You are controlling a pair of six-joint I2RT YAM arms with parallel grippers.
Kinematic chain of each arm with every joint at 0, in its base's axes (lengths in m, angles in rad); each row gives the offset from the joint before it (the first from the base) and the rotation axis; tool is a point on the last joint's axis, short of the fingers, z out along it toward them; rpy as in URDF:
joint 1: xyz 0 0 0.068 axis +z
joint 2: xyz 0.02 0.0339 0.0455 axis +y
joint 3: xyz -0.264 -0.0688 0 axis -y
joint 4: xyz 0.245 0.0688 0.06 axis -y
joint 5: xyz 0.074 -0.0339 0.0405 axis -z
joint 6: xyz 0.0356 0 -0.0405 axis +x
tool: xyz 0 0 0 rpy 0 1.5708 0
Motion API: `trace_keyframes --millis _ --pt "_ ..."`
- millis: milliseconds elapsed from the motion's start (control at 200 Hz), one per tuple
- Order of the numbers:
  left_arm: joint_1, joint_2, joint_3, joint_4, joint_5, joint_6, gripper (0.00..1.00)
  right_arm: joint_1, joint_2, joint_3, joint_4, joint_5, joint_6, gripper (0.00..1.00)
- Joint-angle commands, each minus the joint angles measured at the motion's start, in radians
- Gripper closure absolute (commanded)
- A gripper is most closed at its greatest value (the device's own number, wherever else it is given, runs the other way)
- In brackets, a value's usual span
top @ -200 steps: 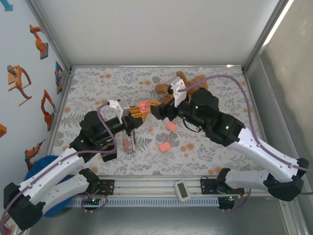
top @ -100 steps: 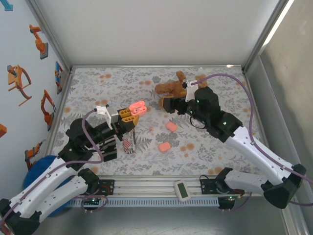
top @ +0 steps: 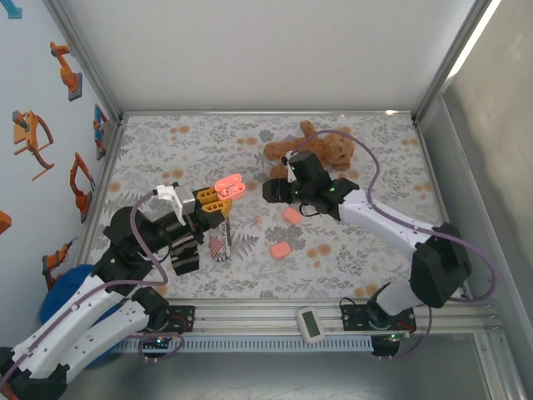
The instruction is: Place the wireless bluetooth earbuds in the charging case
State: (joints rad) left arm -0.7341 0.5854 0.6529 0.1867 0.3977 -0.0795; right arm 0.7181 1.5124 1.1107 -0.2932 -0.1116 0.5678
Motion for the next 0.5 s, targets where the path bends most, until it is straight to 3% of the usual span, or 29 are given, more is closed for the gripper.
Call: trace_keyframes --millis 0,496 --pt "-0.005 -0.014 0.031 -0.007 0.017 0.023 1.0 0.013 0.081 0.06 -0.012 -0.024 0.021 0.33" --pt "-0.004 -0.025 0.02 -0.03 -0.002 0.028 1.0 0.14 0.459 0.318 -0.211 0.118 -0.076 0.35"
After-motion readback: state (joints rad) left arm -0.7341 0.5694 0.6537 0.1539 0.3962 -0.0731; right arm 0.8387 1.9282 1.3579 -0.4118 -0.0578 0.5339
